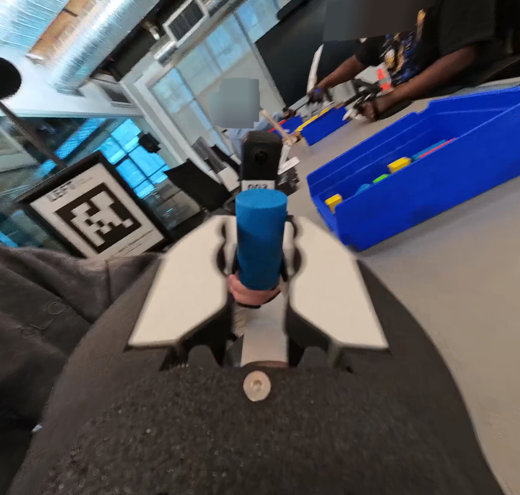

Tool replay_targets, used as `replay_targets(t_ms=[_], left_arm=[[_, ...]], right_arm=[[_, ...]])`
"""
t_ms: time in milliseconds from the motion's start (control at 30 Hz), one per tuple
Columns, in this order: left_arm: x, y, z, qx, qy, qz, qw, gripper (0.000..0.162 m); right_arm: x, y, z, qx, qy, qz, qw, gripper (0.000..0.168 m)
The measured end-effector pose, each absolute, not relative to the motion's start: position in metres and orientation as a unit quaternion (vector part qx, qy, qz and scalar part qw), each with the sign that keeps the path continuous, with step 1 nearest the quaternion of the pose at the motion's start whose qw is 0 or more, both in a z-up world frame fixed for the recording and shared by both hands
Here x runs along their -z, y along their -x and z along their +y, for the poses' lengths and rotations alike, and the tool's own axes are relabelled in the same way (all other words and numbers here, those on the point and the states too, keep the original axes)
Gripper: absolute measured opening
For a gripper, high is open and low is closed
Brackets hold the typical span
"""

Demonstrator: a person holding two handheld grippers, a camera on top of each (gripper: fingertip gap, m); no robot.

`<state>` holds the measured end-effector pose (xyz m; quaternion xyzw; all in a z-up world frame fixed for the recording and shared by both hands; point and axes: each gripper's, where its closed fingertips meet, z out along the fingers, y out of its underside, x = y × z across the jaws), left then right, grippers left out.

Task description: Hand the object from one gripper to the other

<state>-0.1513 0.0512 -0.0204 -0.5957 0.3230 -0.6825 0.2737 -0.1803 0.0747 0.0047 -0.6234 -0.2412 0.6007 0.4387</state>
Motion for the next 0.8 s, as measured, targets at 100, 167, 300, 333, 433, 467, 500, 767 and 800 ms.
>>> replay_targets(t_ms=[100, 167, 300, 333, 433, 467, 500, 767, 800], left_arm=[[0.027, 0.143, 0.055, 0.657, 0.618, 0.319, 0.291, 0.033], [0.035, 0.148, 0.052, 0.619, 0.635, 0.335, 0.318, 0.032], [0.071, 0.177, 0.039, 0.53, 0.679, 0.355, 0.363, 0.051], [0.081, 0.184, 0.035, 0.515, 0.688, 0.355, 0.368, 0.049], [0.101, 0.196, 0.026, 0.477, 0.716, 0.353, 0.369, 0.043], [0.1, 0.197, 0.025, 0.472, 0.717, 0.355, 0.371, 0.042], [0.098, 0.196, 0.024, 0.468, 0.715, 0.356, 0.378, 0.042], [0.101, 0.189, 0.017, 0.441, 0.709, 0.394, 0.384, 0.038], [0.102, 0.19, 0.018, 0.434, 0.709, 0.398, 0.389, 0.038]], right_arm=[[0.005, 0.168, 0.074, -0.586, 0.639, -0.24, 0.437, 0.032], [0.005, 0.156, 0.076, -0.573, 0.648, -0.229, 0.446, 0.032], [-0.009, 0.112, 0.085, -0.51, 0.679, -0.2, 0.488, 0.032], [-0.016, 0.096, 0.087, -0.48, 0.691, -0.196, 0.504, 0.032], [-0.039, 0.033, 0.104, -0.371, 0.74, -0.148, 0.541, 0.032], [-0.037, 0.009, 0.112, -0.322, 0.77, -0.129, 0.536, 0.032], [-0.029, -0.016, 0.121, -0.262, 0.803, -0.114, 0.523, 0.032], [0.103, -0.16, 0.197, -0.002, 0.955, 0.006, 0.297, 0.032], [0.12, -0.163, 0.201, -0.003, 0.964, 0.01, 0.267, 0.032]])
